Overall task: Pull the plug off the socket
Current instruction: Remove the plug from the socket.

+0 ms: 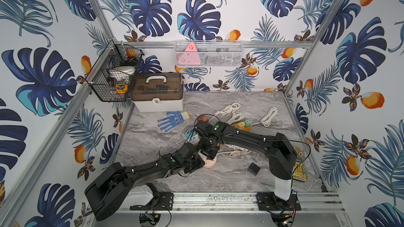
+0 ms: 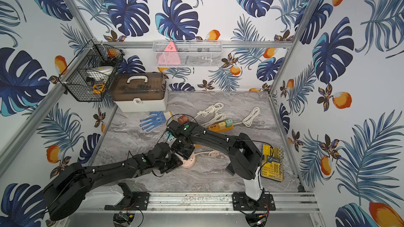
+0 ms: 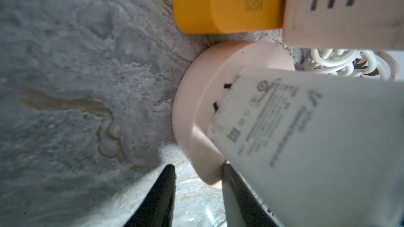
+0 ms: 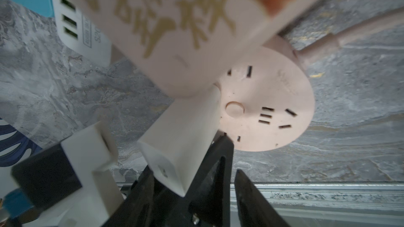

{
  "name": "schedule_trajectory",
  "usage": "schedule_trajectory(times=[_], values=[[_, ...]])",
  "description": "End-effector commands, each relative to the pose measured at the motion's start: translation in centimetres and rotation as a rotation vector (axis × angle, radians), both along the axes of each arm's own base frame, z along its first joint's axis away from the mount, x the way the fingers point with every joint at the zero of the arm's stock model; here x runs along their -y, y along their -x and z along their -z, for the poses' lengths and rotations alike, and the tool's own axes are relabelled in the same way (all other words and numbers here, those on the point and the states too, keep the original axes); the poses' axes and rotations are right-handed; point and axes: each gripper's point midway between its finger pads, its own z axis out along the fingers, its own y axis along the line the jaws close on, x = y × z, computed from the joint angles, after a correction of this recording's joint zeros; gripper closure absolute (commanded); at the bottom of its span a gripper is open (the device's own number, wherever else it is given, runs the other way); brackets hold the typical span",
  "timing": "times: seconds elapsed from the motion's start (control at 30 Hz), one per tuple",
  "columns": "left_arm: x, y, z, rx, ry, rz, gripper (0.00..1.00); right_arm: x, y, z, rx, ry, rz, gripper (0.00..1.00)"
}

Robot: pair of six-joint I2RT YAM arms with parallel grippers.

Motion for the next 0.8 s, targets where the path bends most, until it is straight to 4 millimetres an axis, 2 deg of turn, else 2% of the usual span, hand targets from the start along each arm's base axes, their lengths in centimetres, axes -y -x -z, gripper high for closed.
schedule_trajectory(times=[0.0, 0.27, 0.33, 0.4, 0.53, 0.77], values=[[-2.0, 1.5, 1.9, -0.067, -0.101, -0.002, 0.58, 2.4, -0.6, 1.9, 0.004, 0.131, 0.056, 0.39], [-2.1, 1.5, 1.8, -0.063, -0.107, -0.001, 0.58, 3.9, -1.4, -2.9, 0.113, 0.126, 0.089, 0.38], [-2.1, 1.5, 1.7, -0.063, -0.106, -0.003, 0.58, 4.1, -1.8, -3.9, 0.146, 0.113, 0.094, 0.34], [-2.1, 1.4, 1.7, -0.062, -0.106, -0.004, 0.58, 4.0, -1.5, -3.5, 0.13, 0.11, 0.095, 0.3], [-2.0, 1.3, 1.6, -0.059, -0.108, -0.003, 0.58, 3.2, -0.9, -1.1, 0.058, 0.116, 0.074, 0.23], [-2.1, 1.4, 1.6, -0.056, -0.103, -0.008, 0.58, 1.4, -1.8, -0.4, 0.054, 0.12, 0.046, 0.17]])
